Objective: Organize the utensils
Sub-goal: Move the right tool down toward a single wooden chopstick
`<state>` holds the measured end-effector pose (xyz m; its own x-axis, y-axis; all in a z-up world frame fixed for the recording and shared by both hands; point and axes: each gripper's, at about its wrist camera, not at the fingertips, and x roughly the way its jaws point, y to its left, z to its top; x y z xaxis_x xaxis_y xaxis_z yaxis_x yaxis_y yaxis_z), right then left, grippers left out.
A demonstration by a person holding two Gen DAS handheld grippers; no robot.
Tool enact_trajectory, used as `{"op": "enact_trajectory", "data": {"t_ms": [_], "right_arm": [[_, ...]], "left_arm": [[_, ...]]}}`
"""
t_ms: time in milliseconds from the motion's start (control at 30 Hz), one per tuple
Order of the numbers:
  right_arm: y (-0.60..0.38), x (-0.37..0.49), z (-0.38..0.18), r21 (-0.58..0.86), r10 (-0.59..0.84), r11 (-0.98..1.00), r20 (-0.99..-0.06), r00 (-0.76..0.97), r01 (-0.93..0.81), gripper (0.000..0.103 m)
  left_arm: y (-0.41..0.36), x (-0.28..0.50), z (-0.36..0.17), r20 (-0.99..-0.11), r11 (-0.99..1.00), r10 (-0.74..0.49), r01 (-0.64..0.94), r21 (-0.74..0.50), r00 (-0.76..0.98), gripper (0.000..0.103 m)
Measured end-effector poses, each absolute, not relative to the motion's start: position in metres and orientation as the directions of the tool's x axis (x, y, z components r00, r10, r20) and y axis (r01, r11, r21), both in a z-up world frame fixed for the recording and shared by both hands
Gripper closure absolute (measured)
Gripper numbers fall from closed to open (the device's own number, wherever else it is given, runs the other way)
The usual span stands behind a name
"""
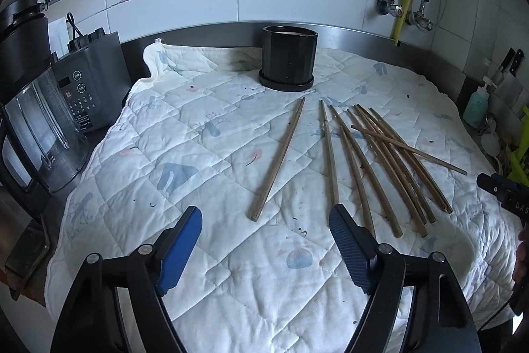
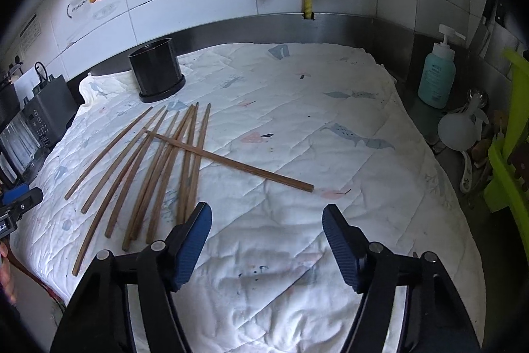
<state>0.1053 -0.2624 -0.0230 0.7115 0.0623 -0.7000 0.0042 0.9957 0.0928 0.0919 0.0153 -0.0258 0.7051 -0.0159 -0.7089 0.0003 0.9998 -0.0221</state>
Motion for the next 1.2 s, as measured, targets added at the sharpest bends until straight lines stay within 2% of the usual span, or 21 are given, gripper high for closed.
{"op": "enact_trajectory", "data": {"t_ms": [67, 233, 533, 667, 733, 867, 933, 1200], "right_arm": [[-0.272, 0.113, -0.025, 0.098, 0.053, 0.995, -0.704, 0.708, 0.023, 0.030], [-0.286, 0.132, -0.033, 0.121, 0.077, 0.993, -0.719, 0.691, 0.015, 0.043], [-0.287, 0.153, -0.045, 0.074, 0.096, 0.995, -0.734, 0.673, -0.062, 0.052], [-0.290, 0.157, -0.049, 0.057, 0.100, 0.995, -0.743, 0.662, -0.087, 0.054], [-0.290, 0.157, -0.052, 0.056, 0.102, 0.994, -0.747, 0.657, -0.091, 0.060], [-0.287, 0.156, -0.051, 0.044, 0.107, 0.993, -0.745, 0.659, -0.111, 0.065], [-0.283, 0.155, -0.051, 0.025, 0.098, 0.993, -0.748, 0.656, -0.119, 0.073], [-0.273, 0.146, -0.051, -0.008, 0.099, 0.987, -0.749, 0.655, -0.160, 0.084]], "left_arm": [[0.019, 0.097, -0.030, -0.718, 1.000, -0.017, -0.005, -0.029, 0.696, 0.023], [0.029, 0.112, -0.042, -0.743, 0.998, -0.035, -0.019, -0.064, 0.668, 0.034], [0.032, 0.131, -0.060, -0.771, 0.998, -0.037, -0.015, -0.060, 0.636, 0.051], [0.031, 0.139, -0.066, -0.779, 0.998, -0.045, -0.007, -0.064, 0.626, 0.053], [0.030, 0.141, -0.069, -0.782, 0.998, -0.053, -0.002, -0.069, 0.621, 0.055], [0.029, 0.146, -0.073, -0.785, 0.997, -0.065, 0.010, -0.075, 0.617, 0.057], [0.028, 0.147, -0.076, -0.788, 0.997, -0.067, 0.013, -0.074, 0.613, 0.057], [0.030, 0.149, -0.080, -0.787, 0.996, -0.083, 0.020, -0.090, 0.611, 0.058]]}}
